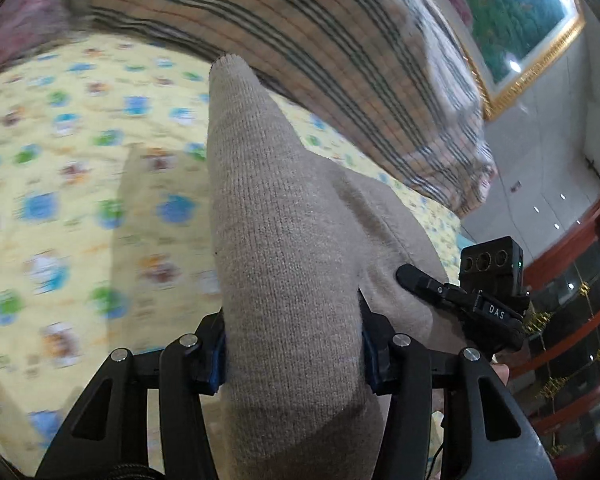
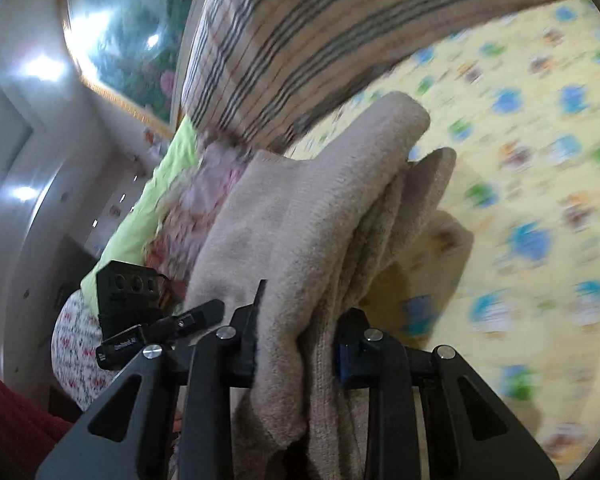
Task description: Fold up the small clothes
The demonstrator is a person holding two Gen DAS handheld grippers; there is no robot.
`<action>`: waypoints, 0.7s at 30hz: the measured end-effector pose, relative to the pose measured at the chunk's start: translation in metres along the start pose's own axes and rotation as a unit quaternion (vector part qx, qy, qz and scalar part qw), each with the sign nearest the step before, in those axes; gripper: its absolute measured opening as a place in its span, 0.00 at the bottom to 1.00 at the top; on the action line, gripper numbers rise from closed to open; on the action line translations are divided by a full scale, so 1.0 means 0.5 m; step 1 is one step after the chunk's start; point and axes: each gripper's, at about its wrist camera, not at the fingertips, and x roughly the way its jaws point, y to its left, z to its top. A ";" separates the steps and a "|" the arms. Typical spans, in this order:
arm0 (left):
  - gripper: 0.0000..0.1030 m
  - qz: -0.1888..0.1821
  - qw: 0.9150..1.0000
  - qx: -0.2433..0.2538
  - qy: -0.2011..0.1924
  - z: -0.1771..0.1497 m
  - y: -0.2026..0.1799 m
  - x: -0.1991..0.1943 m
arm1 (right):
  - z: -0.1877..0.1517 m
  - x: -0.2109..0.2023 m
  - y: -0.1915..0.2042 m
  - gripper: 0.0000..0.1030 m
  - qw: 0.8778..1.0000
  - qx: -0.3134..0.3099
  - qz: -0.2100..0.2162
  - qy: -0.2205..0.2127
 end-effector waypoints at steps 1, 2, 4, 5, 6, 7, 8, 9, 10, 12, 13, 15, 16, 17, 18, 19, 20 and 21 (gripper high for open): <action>0.50 0.003 1.000 -0.010 -0.002 -0.007 0.023 -0.012 | -0.004 0.029 0.003 0.27 1.000 0.003 0.005 0.011; 0.50 0.005 1.000 -0.024 -0.004 -0.015 0.046 -0.023 | -0.006 0.055 0.004 0.27 1.000 0.002 0.006 0.021; 0.50 0.008 0.999 -0.041 -0.005 -0.033 0.087 -0.036 | -0.011 0.093 0.005 0.27 0.999 0.004 0.007 0.038; 0.50 0.010 0.999 -0.048 -0.004 -0.041 0.102 -0.033 | -0.016 0.117 0.004 0.27 0.999 0.004 0.006 0.050; 0.50 0.011 0.998 -0.056 -0.001 -0.050 0.121 -0.030 | -0.018 0.128 0.002 0.27 0.998 0.003 0.004 0.056; 0.50 0.009 0.998 -0.063 0.002 -0.058 0.139 -0.025 | -0.024 0.137 0.001 0.27 0.998 0.002 -0.001 0.059; 0.52 0.007 0.997 -0.071 0.004 -0.064 0.156 -0.021 | -0.025 0.143 -0.009 0.28 0.998 0.006 -0.006 0.061; 0.54 0.001 0.997 -0.081 0.005 -0.071 0.173 -0.018 | -0.025 0.144 -0.019 0.28 0.998 0.012 -0.008 0.062; 0.54 -0.006 0.996 -0.088 0.004 -0.078 0.189 -0.018 | -0.025 0.145 -0.029 0.29 0.998 0.019 -0.012 0.063; 0.59 -0.004 0.997 -0.081 -0.002 -0.085 0.194 -0.015 | -0.033 0.149 -0.050 0.30 0.997 0.020 -0.027 0.072; 0.61 0.002 0.997 -0.074 -0.003 -0.087 0.192 -0.011 | -0.038 0.154 -0.058 0.32 0.997 0.018 -0.030 0.072; 0.62 0.010 0.997 -0.071 -0.003 -0.090 0.190 -0.007 | -0.042 0.156 -0.074 0.35 0.997 0.031 -0.025 0.071; 0.63 0.012 0.997 -0.074 -0.001 -0.091 0.192 -0.010 | -0.043 0.158 -0.080 0.37 0.997 0.039 -0.020 0.070; 0.66 0.017 0.997 -0.077 0.002 -0.091 0.190 -0.011 | -0.043 0.155 -0.083 0.38 0.996 0.049 -0.015 0.069; 0.68 0.026 0.996 -0.081 0.004 -0.090 0.182 -0.009 | -0.042 0.151 -0.081 0.40 0.996 0.051 -0.016 0.069; 0.68 0.032 0.996 -0.085 0.002 -0.093 0.181 -0.018 | -0.043 0.146 -0.075 0.43 0.996 0.050 -0.021 0.069; 0.68 0.036 0.996 -0.086 0.001 -0.096 0.178 -0.028 | -0.044 0.137 -0.065 0.44 0.996 0.048 -0.032 0.066; 0.69 0.043 0.996 -0.084 0.000 -0.099 0.171 -0.039 | -0.045 0.125 -0.054 0.44 0.996 0.044 -0.043 0.061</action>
